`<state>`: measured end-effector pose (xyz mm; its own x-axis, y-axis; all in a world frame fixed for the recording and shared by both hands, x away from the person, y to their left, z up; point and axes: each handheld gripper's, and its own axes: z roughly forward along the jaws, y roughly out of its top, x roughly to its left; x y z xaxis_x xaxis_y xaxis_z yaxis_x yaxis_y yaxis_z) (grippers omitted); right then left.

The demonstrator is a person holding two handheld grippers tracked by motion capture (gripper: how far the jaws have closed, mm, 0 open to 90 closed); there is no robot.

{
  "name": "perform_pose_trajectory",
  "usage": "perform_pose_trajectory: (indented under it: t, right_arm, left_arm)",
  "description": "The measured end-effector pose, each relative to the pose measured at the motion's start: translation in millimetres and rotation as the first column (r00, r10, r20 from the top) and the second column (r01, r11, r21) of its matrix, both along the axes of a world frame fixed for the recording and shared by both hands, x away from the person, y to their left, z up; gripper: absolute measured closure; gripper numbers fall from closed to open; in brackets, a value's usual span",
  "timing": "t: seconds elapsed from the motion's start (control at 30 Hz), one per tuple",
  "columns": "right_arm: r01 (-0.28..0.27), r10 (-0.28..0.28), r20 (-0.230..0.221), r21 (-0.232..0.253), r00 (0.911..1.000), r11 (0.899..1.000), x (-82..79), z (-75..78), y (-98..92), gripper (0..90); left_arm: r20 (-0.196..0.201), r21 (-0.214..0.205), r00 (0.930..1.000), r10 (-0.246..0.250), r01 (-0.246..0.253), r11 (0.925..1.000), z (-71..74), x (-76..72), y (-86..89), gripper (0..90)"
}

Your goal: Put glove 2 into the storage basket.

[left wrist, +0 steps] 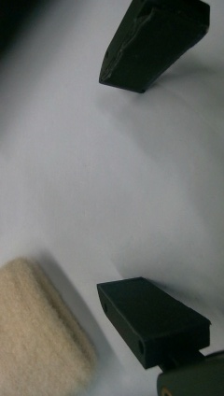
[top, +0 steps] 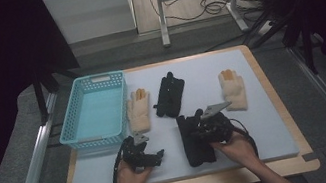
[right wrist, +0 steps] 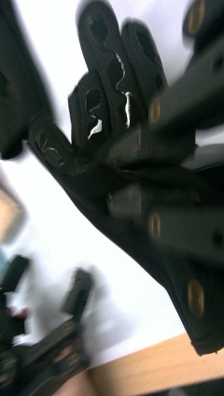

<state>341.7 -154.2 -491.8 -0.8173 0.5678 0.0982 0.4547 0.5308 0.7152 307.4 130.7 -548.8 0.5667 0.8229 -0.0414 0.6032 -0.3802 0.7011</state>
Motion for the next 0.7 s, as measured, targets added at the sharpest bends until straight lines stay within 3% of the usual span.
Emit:
perform_pose_trajectory:
  t: [0.1,0.17,0.3,0.37,0.53,0.63,0.7]
  right_arm:
    - [0.011,-0.010,0.046,-0.009,0.9989,1.000,-0.3,3.1,-2.7,46.7]
    - [0.031,-0.032,0.044,0.009,0.9985,0.999,3.9,9.7,-11.8,47.0]
    - [0.068,-0.066,0.029,-0.043,0.9974,0.997,12.5,5.4,-31.5,70.4]
    - [0.068,-0.068,0.002,-0.062,0.9977,0.996,14.6,-4.7,-38.1,76.3]
    - [0.052,-0.055,-0.039,-0.085,0.9977,0.995,12.6,-27.3,-39.1,77.2]
    - [0.018,-0.021,-0.043,-0.074,0.9989,0.997,5.1,-28.3,-32.0,79.4]
    - [-0.009,0.008,-0.016,-0.106,0.9998,0.994,-0.1,-26.6,-24.2,79.4]
  left_arm:
    - [0.000,0.001,1.0000,0.000,0.000,1.0000,0.0,0.0,0.0,3.8]
    - [-0.001,0.001,1.0000,-0.001,0.001,1.0000,0.1,0.1,0.1,3.8]
    - [-0.003,0.006,1.0000,-0.005,0.005,1.0000,0.3,0.1,0.4,3.8]
    - [-0.002,0.006,1.0000,-0.005,0.005,1.0000,0.3,0.1,0.4,3.8]
    - [-0.001,0.003,1.0000,-0.003,0.003,1.0000,0.1,0.1,0.2,3.8]
    - [-0.001,0.004,1.0000,-0.004,0.004,1.0000,0.2,0.2,0.4,3.8]
    - [-0.001,0.005,1.0000,-0.004,0.004,1.0000,0.2,0.1,0.3,3.8]
